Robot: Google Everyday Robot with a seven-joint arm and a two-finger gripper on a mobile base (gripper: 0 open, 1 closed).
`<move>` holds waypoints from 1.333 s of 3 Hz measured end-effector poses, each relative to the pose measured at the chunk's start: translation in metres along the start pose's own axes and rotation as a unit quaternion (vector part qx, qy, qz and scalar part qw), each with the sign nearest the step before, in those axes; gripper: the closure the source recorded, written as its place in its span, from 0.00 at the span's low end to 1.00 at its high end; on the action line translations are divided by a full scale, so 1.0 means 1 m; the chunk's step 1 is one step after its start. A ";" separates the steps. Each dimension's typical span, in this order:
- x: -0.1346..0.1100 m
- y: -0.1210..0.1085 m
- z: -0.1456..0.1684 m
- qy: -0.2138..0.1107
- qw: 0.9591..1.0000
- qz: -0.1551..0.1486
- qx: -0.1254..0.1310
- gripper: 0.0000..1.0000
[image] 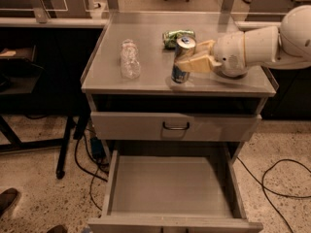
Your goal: Pick redbull can from middle drawer and place on counter
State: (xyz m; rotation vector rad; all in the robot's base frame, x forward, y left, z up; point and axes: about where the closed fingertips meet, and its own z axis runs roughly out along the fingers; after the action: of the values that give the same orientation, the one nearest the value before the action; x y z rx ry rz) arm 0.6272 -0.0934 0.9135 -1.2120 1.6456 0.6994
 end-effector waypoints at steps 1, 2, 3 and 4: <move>-0.003 -0.031 0.013 0.016 1.000 0.010 -0.011 1.00; -0.003 -0.049 0.023 0.028 0.999 0.019 -0.026 1.00; 0.002 -0.056 0.033 0.038 0.998 0.028 -0.041 1.00; 0.009 -0.059 0.043 0.045 0.997 0.037 -0.054 1.00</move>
Offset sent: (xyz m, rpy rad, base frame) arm 0.0778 0.0000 -0.0024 -0.0567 0.1091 0.0384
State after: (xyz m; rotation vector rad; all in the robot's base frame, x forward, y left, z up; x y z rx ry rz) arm 0.6963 -0.0812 0.8930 -1.2819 1.7536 0.7983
